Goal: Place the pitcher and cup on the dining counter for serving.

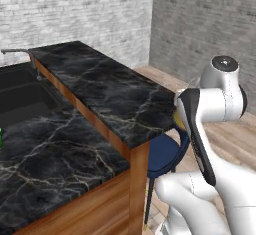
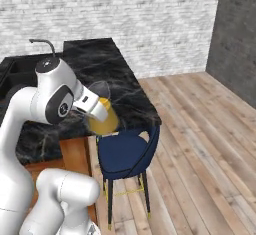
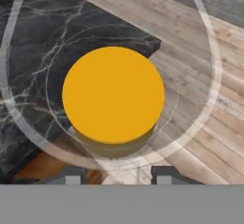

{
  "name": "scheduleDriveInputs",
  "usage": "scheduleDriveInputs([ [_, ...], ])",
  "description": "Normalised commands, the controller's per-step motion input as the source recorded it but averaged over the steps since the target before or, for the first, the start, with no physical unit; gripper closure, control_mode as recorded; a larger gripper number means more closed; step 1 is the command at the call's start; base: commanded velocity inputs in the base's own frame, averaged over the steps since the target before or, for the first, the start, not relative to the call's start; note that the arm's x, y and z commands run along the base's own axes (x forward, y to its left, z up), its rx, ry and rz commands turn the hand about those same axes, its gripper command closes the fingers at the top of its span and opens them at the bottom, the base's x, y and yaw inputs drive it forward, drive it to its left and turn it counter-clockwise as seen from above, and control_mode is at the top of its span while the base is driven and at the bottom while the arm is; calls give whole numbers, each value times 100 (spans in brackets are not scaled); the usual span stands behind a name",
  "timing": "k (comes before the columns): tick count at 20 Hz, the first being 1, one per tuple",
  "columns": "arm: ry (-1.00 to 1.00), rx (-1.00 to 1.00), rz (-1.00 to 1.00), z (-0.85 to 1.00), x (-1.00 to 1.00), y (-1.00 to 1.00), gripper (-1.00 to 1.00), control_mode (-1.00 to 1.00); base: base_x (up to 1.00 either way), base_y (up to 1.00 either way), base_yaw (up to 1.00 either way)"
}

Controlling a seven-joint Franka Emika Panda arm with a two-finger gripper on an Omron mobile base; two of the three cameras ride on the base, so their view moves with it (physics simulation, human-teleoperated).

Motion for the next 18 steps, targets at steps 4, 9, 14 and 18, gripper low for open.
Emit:
scheduleDriveInputs([
  [4,-15,0,61,18,28,-19,100,-100,6,-10,22],
  [9,-6,0,47,12,86,-5,100,-100,0,0,0],
  [14,0,-8,-5,0,100,27,100,-100,0,0,0],
  [18,2,-6,-15,0,100,33,100,-100,0,0,0],
])
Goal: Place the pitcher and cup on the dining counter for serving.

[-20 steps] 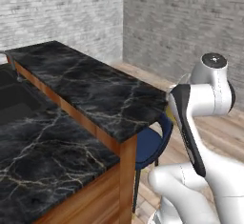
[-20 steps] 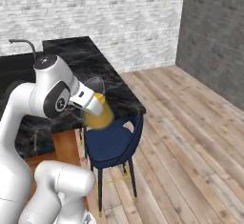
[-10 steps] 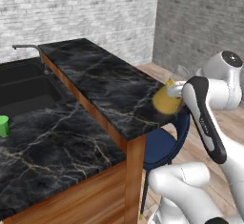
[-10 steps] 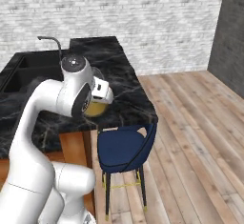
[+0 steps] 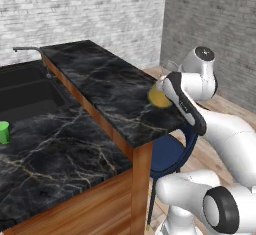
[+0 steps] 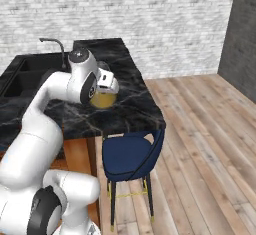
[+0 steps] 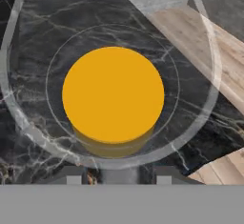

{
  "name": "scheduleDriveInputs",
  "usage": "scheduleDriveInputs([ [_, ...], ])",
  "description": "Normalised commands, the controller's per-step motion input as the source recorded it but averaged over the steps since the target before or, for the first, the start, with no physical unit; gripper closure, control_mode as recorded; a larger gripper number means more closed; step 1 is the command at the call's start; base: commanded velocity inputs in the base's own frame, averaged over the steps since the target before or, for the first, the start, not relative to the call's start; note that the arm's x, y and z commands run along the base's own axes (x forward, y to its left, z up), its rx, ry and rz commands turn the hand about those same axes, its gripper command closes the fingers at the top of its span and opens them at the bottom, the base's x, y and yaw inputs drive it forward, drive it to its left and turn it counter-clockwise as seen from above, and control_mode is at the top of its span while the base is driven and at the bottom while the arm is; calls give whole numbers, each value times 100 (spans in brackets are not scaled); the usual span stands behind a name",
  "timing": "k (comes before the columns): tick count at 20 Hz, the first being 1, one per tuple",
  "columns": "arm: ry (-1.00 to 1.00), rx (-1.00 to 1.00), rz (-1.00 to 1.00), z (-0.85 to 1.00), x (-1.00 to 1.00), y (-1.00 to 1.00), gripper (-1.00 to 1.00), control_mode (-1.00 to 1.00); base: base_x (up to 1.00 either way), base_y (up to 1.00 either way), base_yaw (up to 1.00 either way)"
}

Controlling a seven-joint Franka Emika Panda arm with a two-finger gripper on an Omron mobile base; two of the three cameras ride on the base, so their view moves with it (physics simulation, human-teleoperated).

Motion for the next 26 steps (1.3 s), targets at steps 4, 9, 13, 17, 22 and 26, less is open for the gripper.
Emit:
scheduleDriveInputs([
  [4,3,-2,-12,0,100,13,100,-100,0,0,0],
  [9,16,0,-8,0,100,0,100,-100,0,0,0],
  [13,21,0,-1,-9,73,0,100,-100,0,0,0],
  [17,19,0,0,-45,35,0,100,-100,0,0,0],
  [22,5,0,0,-39,14,0,100,-100,0,0,0],
  [26,0,0,0,-35,0,0,100,-100,0,0,0],
])
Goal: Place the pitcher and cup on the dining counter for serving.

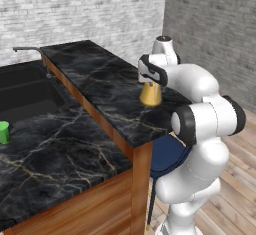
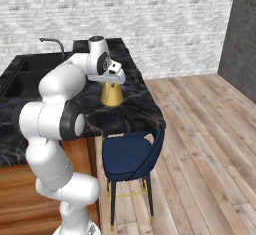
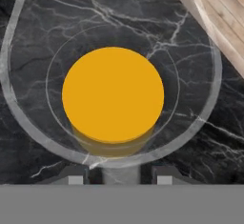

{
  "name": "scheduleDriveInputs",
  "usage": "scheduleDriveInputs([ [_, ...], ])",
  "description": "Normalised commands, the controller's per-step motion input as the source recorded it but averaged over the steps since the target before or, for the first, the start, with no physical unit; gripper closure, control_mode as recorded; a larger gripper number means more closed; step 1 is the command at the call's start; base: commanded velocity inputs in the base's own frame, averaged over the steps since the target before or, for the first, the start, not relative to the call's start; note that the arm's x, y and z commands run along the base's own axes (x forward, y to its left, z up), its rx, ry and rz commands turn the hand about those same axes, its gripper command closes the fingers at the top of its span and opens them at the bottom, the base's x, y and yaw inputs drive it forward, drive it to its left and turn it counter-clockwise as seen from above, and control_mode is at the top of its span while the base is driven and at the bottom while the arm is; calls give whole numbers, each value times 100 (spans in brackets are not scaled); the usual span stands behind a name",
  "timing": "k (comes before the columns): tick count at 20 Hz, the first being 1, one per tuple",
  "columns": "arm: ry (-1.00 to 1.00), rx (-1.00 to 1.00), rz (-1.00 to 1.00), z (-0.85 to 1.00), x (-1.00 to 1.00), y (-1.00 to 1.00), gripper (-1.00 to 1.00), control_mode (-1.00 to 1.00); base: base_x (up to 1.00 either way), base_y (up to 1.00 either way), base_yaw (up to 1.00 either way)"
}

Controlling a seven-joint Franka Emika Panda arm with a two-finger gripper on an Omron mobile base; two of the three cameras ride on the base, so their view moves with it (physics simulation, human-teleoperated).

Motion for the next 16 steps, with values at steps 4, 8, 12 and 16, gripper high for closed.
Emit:
scheduleDriveInputs([
  [4,0,0,1,-17,0,0,-100,-100,0,0,0],
  [8,0,0,0,-1,0,5,-100,-100,0,0,0],
  [12,0,0,0,22,-39,2,-100,-100,0,0,0],
  [16,0,1,0,42,-92,0,-100,-100,0,0,0],
])
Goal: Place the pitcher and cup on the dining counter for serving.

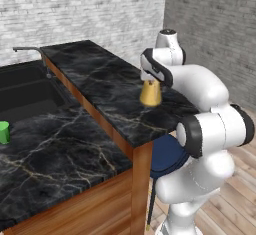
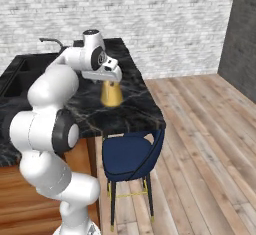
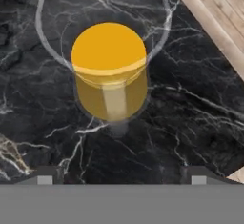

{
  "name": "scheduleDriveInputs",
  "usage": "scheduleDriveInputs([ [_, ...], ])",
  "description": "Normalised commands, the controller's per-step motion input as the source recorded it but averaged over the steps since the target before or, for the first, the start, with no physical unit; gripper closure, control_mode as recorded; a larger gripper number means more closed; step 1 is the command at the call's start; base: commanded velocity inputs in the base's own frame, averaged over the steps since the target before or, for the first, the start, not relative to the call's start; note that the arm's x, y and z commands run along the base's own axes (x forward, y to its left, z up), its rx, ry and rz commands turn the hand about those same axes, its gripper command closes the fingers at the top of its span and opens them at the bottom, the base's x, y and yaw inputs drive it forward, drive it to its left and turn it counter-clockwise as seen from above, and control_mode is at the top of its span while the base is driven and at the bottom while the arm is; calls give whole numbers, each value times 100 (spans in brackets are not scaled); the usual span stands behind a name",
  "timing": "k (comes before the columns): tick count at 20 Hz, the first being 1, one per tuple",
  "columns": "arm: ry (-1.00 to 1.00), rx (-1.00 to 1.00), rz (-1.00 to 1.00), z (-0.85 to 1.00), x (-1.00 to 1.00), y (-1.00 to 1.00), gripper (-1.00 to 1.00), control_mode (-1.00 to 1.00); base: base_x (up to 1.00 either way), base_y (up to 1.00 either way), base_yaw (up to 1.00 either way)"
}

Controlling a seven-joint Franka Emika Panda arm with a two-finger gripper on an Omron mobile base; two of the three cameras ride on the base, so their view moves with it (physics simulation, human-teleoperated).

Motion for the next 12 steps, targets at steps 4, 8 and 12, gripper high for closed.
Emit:
scheduleDriveInputs([
  [4,0,0,0,39,-99,0,-100,-100,0,0,0],
  [8,-1,1,0,18,-100,0,-100,-100,0,0,0],
  [12,-3,2,0,0,-100,0,-100,-100,0,0,0],
])
